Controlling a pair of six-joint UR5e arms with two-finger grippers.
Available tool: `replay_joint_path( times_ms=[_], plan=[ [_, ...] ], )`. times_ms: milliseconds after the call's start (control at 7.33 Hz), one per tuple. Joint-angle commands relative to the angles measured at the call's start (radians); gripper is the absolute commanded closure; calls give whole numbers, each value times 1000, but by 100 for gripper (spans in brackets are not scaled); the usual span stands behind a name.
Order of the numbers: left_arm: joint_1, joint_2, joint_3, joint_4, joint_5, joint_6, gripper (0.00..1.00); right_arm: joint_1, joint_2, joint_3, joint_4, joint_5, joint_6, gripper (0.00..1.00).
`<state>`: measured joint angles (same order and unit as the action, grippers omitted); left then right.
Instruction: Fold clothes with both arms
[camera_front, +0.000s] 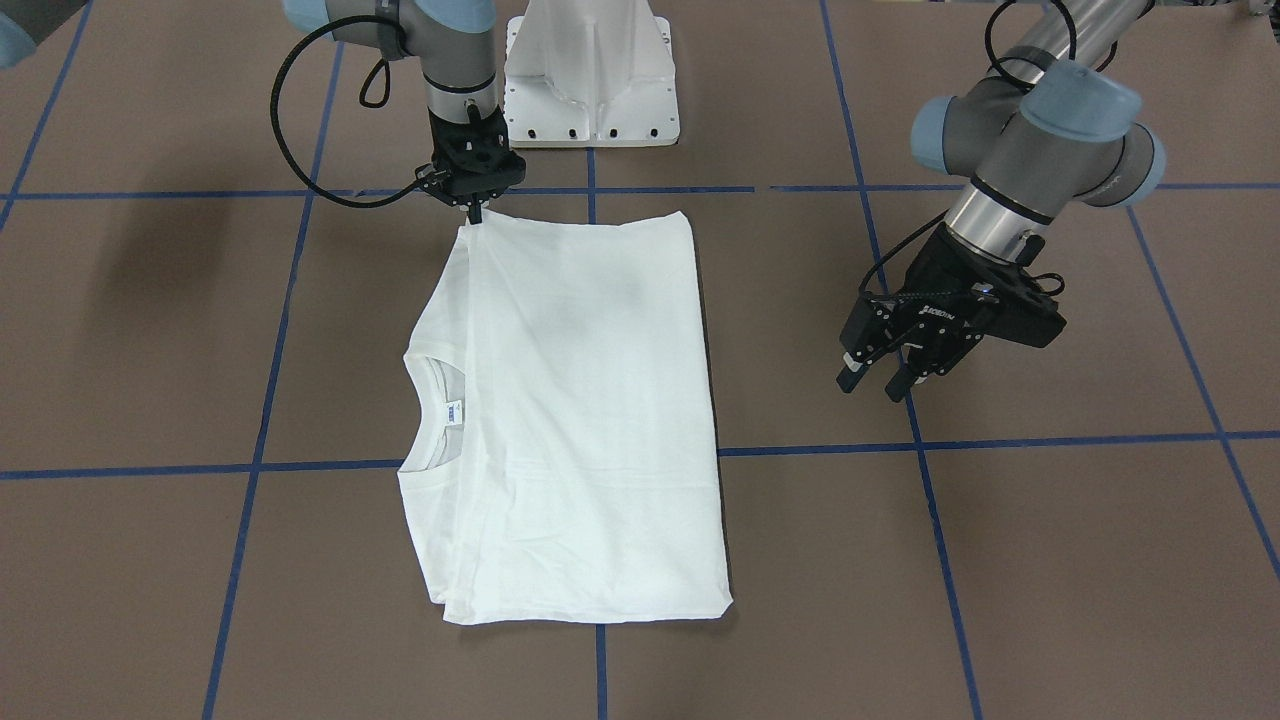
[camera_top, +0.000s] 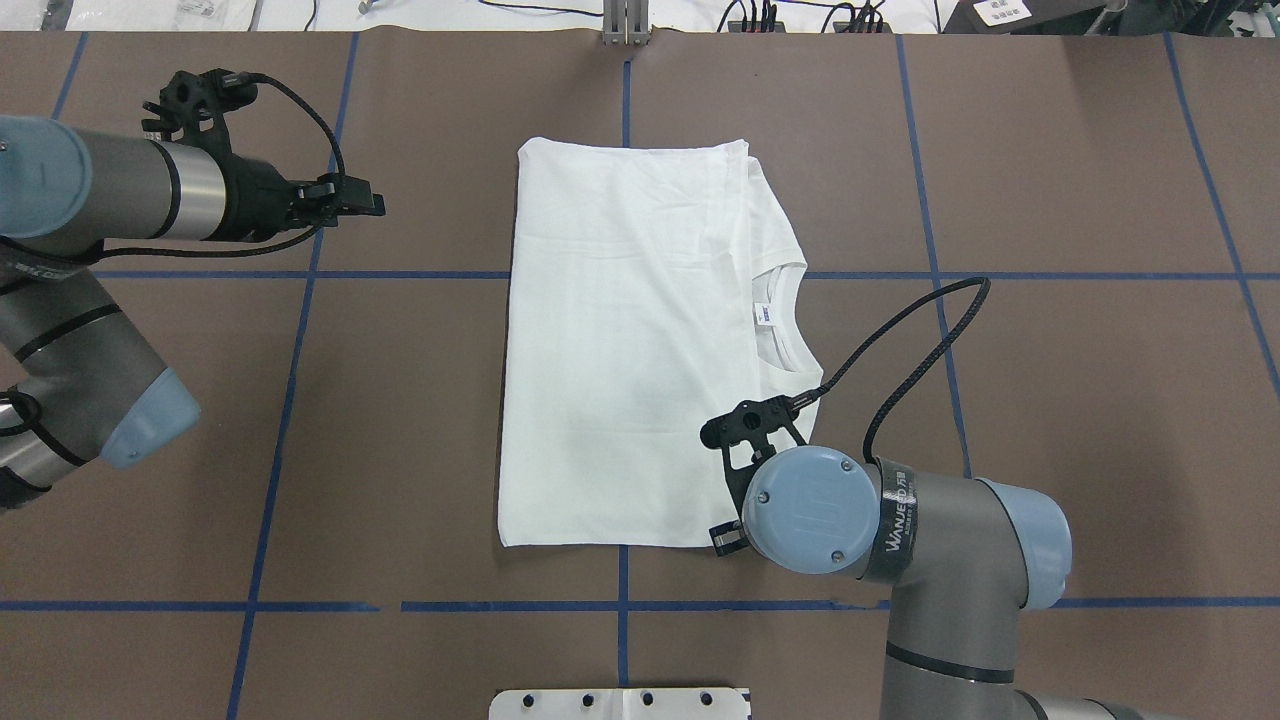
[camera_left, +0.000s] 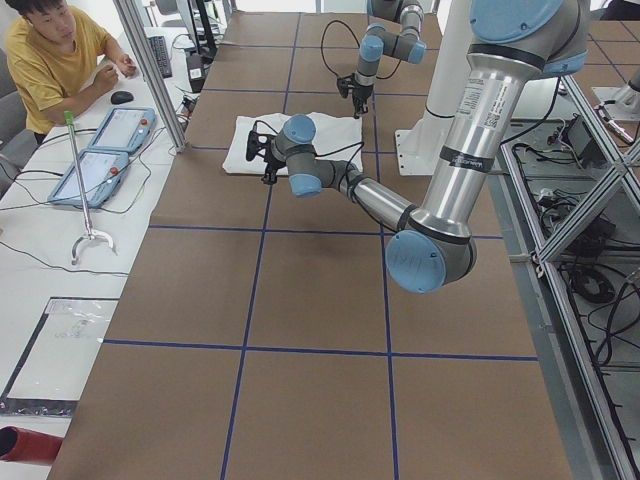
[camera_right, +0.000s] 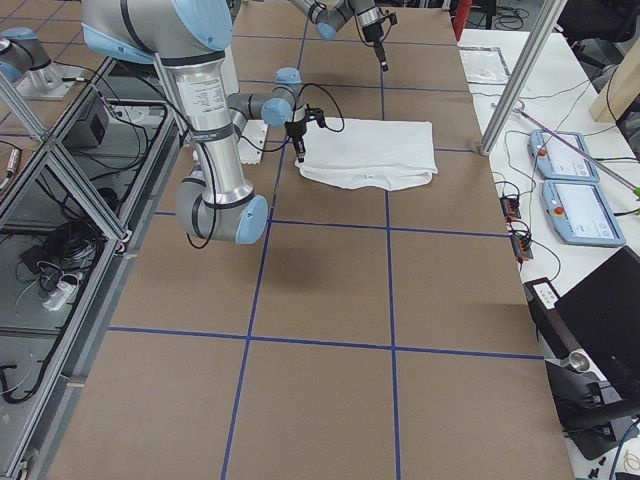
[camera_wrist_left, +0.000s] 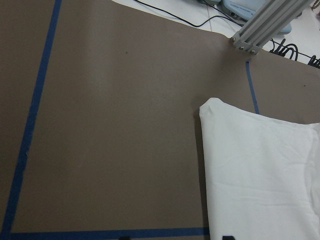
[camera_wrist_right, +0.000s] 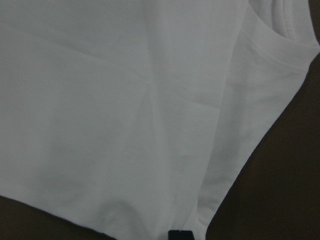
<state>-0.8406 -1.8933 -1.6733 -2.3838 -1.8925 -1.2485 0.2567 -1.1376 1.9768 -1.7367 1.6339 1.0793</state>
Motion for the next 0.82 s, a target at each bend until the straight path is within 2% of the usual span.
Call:
replay_joint_path(
  times_ms=[0, 136, 273, 409, 682],
  plan=[
    [0, 0, 0, 0, 1, 0, 31, 4, -7, 7, 3, 0, 22, 0],
    [0, 0, 1, 0, 1, 0, 31, 6, -4, 13, 3, 0, 36, 0],
    [2, 0, 1, 0, 1, 0, 31, 3, -1, 19, 6, -5, 200, 0],
    [2, 0, 3, -1, 1, 0, 31, -2, -1, 22, 23, -5, 479, 0],
    [2, 0, 3, 0, 1, 0, 31, -8, -77, 22, 197, -29, 814, 0]
  ],
)
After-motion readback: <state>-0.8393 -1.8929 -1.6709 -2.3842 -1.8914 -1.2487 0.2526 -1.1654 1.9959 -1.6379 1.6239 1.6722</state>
